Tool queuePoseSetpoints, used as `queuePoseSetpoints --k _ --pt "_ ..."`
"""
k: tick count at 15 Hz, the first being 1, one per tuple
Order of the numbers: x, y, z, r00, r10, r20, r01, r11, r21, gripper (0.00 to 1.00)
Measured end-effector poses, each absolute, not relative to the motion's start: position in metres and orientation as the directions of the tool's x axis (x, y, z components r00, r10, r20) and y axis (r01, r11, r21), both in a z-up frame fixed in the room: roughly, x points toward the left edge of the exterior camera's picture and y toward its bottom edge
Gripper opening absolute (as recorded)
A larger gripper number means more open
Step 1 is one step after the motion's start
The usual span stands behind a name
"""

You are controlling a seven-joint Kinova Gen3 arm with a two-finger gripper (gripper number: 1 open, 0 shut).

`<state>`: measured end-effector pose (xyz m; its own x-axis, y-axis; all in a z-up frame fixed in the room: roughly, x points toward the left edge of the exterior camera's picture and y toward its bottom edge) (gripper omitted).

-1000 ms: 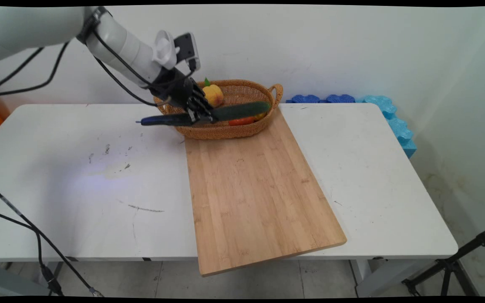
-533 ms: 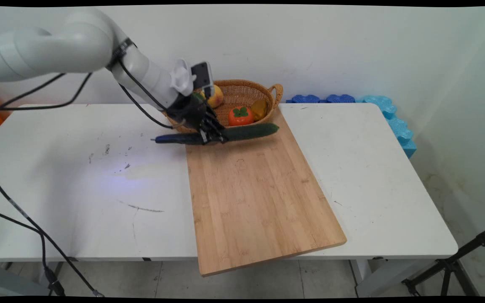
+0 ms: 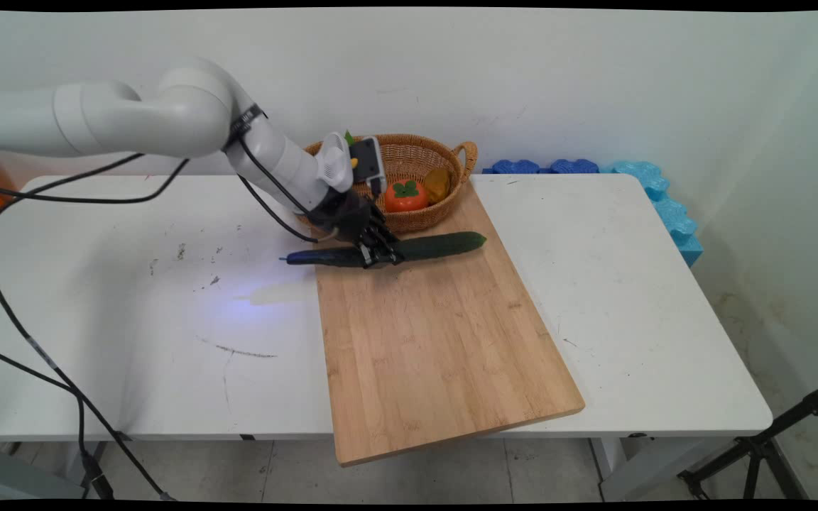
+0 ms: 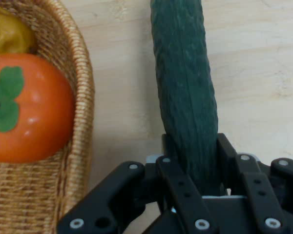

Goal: Place the picked object on the cutting board

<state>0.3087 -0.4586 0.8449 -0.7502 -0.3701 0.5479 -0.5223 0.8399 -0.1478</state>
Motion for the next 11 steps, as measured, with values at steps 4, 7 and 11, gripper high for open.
queuePoseSetpoints --k 4,7,11 --pt "0.298 -0.462 0.828 -0.742 -0.382 0.551 -0.530 0.837 -0.133 0.00" --pt "0.293 -0.464 0.821 -0.737 -0.386 0.554 -0.534 0.836 -0.127 1.00" --pt "0.290 -0.463 0.815 -0.737 -0.386 0.555 -0.531 0.838 -0.123 1.00"
